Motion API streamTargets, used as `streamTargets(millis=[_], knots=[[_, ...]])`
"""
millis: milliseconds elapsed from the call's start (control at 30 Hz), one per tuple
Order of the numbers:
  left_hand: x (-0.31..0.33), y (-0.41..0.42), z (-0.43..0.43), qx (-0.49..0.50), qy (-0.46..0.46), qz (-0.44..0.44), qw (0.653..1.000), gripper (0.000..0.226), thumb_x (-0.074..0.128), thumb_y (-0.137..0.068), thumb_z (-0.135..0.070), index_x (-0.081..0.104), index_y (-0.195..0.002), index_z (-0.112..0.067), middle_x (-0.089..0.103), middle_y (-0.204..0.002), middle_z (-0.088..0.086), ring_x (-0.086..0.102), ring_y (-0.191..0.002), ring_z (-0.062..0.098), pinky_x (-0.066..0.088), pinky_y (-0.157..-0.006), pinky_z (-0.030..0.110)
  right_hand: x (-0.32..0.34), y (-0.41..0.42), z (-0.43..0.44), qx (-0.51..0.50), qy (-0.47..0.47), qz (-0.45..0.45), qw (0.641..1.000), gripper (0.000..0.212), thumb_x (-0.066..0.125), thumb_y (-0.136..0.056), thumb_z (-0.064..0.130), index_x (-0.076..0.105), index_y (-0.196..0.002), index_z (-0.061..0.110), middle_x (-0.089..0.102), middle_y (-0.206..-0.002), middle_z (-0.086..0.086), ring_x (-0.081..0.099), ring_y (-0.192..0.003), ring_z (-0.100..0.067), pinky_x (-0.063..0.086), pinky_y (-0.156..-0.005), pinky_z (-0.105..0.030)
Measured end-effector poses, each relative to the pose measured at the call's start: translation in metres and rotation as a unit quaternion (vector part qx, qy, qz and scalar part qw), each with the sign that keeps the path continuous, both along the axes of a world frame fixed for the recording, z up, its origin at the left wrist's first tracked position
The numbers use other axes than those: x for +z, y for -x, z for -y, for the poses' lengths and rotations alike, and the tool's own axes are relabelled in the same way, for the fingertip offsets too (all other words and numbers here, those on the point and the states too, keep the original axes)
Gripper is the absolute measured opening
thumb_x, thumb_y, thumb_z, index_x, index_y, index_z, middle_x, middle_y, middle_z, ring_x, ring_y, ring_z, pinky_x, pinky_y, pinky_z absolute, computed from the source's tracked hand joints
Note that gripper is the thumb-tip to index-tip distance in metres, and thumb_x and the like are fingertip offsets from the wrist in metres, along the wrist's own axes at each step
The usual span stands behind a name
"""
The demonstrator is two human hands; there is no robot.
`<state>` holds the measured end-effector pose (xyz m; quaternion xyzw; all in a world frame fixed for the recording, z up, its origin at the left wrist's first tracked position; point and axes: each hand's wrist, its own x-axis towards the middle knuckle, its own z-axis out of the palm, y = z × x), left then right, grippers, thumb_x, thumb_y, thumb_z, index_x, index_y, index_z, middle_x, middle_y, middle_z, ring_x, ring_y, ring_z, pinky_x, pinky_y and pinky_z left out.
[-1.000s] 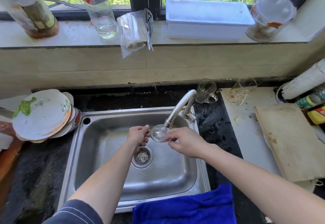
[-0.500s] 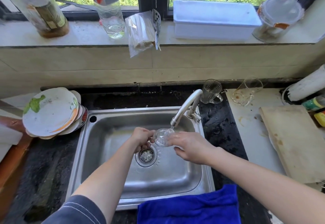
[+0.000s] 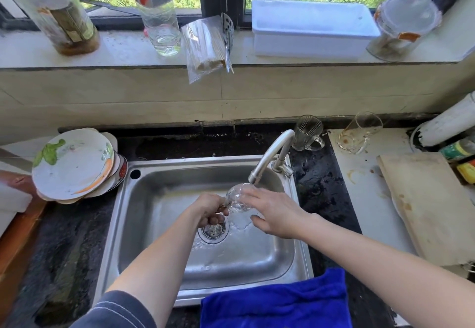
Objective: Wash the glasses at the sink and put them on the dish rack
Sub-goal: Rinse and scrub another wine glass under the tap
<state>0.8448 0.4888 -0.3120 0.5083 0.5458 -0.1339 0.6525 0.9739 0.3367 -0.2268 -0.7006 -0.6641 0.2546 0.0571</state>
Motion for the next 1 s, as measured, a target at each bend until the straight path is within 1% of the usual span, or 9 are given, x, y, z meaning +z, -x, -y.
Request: streamTargets(millis=[67, 133, 200, 300, 500, 633, 767, 900, 1000], knots=[[-0.003, 0.004, -0.004, 0.022, -0.025, 0.009, 0.999, 0.018, 0.058, -0.091, -0.011, 0.06, -0.074, -0.005, 0.055, -0.053, 0.006, 0.044, -0.037, 0.016, 0.023, -0.038, 0.016, 0.002, -0.004, 0.006, -0.057, 0.068, -0.046, 0.995, 0.046, 0.056, -0.09, 0.027, 0.051, -0.136, 0.032, 0.043, -0.148, 0.014, 0.06, -0.111, -0.011, 0.046, -0.098, -0.04], [-0.006, 0.002, 0.001, 0.049, -0.043, 0.028, 0.997, 0.02, 0.058, -0.094, -0.015, 0.062, -0.079, -0.002, 0.054, -0.055, 0.007, 0.042, -0.035, 0.015, 0.024, -0.035, 0.015, 0.008, -0.005, 0.004, -0.176, 0.101, -0.182, 0.962, 0.043, 0.059, -0.09, 0.023, 0.054, -0.133, 0.029, 0.052, -0.14, 0.009, 0.07, -0.081, -0.008, 0.053, -0.085, -0.034], [-0.009, -0.004, 0.01, 0.078, -0.058, 0.058, 0.994, 0.021, 0.056, -0.096, -0.016, 0.061, -0.083, -0.001, 0.053, -0.058, 0.009, 0.04, -0.033, 0.013, 0.025, -0.034, 0.014, 0.016, 0.003, -0.009, -0.325, 0.107, -0.389, 0.855, 0.028, 0.059, -0.09, 0.013, 0.061, -0.118, 0.02, 0.061, -0.122, 0.001, 0.069, -0.063, -0.013, 0.052, -0.059, -0.026], [-0.015, -0.007, 0.014, 0.109, -0.112, 0.083, 0.984, 0.025, 0.056, -0.095, -0.017, 0.062, -0.074, -0.005, 0.052, -0.055, 0.009, 0.039, -0.029, 0.012, 0.028, -0.035, 0.016, 0.023, 0.012, -0.02, -0.439, 0.127, -0.605, 0.652, 0.015, 0.054, -0.091, 0.006, 0.062, -0.103, 0.01, 0.062, -0.104, -0.008, 0.061, -0.054, -0.012, 0.044, -0.046, -0.019], [-0.016, -0.01, 0.01, 0.144, -0.168, 0.105, 0.969, 0.028, 0.057, -0.094, -0.018, 0.061, -0.068, -0.008, 0.048, -0.053, 0.006, 0.041, -0.042, 0.016, 0.03, -0.041, 0.02, 0.021, 0.003, -0.015, -0.456, 0.133, -0.728, 0.495, 0.034, 0.046, -0.091, 0.008, 0.051, -0.123, -0.001, 0.065, -0.099, -0.009, 0.061, -0.059, -0.01, 0.047, -0.045, -0.017], [-0.021, -0.004, 0.006, 0.19, -0.158, 0.099, 0.964, 0.027, 0.055, -0.095, -0.019, 0.062, -0.072, -0.006, 0.048, -0.055, 0.006, 0.04, -0.045, 0.017, 0.03, -0.043, 0.023, 0.021, 0.004, -0.008, -0.384, 0.17, -0.646, 0.638, 0.039, 0.041, -0.091, -0.001, 0.057, -0.125, 0.006, 0.062, -0.129, -0.005, 0.071, -0.086, -0.02, 0.047, -0.054, -0.021], [-0.017, -0.01, 0.004, 0.199, -0.163, 0.089, 0.962, 0.03, 0.052, -0.097, -0.02, 0.059, -0.07, -0.009, 0.049, -0.055, 0.005, 0.041, -0.044, 0.017, 0.029, -0.043, 0.021, 0.022, 0.007, -0.015, -0.418, 0.117, -0.646, 0.628, 0.042, 0.04, -0.092, -0.005, 0.056, -0.127, 0.012, 0.061, -0.13, -0.002, 0.072, -0.089, -0.022, 0.047, -0.052, -0.021], [-0.02, -0.007, 0.0, 0.206, -0.131, 0.081, 0.966, 0.031, 0.053, -0.097, -0.022, 0.059, -0.07, -0.009, 0.045, -0.055, 0.005, 0.037, -0.042, 0.016, 0.025, -0.04, 0.018, 0.011, 0.011, -0.008, -0.297, 0.155, -0.47, 0.816, 0.048, 0.044, -0.09, -0.004, 0.054, -0.132, 0.018, 0.053, -0.136, 0.009, 0.071, -0.095, -0.016, 0.048, -0.066, -0.025], [-0.025, -0.006, 0.005, 0.2, -0.099, 0.071, 0.972, 0.03, 0.053, -0.097, -0.024, 0.059, -0.072, -0.008, 0.047, -0.06, 0.008, 0.036, -0.041, 0.015, 0.023, -0.041, 0.019, 0.01, 0.006, -0.006, -0.298, 0.145, -0.377, 0.864, 0.046, 0.053, -0.088, 0.0, 0.059, -0.128, 0.021, 0.054, -0.136, 0.009, 0.067, -0.102, -0.017, 0.049, -0.07, -0.027]])
